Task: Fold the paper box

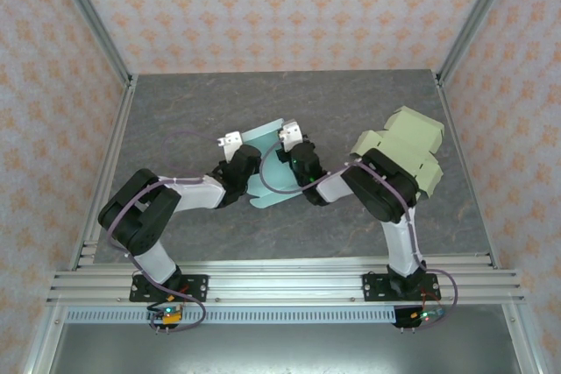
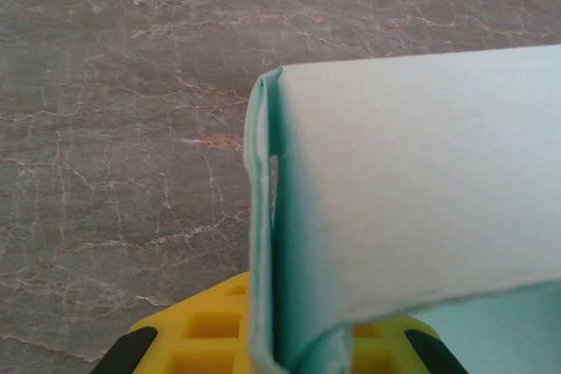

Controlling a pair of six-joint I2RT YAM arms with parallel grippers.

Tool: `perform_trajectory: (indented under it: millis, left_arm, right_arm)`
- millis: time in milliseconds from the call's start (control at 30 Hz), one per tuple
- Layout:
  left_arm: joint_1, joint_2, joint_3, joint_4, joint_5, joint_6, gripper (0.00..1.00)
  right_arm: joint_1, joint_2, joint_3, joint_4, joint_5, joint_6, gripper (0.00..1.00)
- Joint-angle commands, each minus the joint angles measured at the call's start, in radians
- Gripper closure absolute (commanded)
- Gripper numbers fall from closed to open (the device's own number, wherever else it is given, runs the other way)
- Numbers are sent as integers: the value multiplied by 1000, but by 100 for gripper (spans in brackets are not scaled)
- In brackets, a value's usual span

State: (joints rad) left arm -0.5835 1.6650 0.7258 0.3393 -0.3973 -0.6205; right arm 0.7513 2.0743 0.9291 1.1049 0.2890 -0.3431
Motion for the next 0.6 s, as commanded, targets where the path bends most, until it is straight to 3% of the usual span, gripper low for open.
perform_trajectory:
  millis: [0, 133, 267, 467, 567]
  left_arm:
    - [-25, -40, 34, -30, 41, -49, 100]
    - [-29, -34, 39, -40, 40, -62, 100]
    - [-28, -39, 40, -52, 21, -61, 100]
    - [-29, -37, 55, -80, -23, -55, 100]
    - [-28, -39, 63, -87, -30, -48, 100]
  right_arm:
    - [22, 47, 57, 79, 331, -52, 94]
    - [22, 53, 67, 100, 437, -42, 92]
    - [14, 36, 41, 101, 402, -14, 80]
    - [-48, -44, -95, 155, -6, 74, 77]
    - [-77, -88, -141, 159, -148, 86, 63]
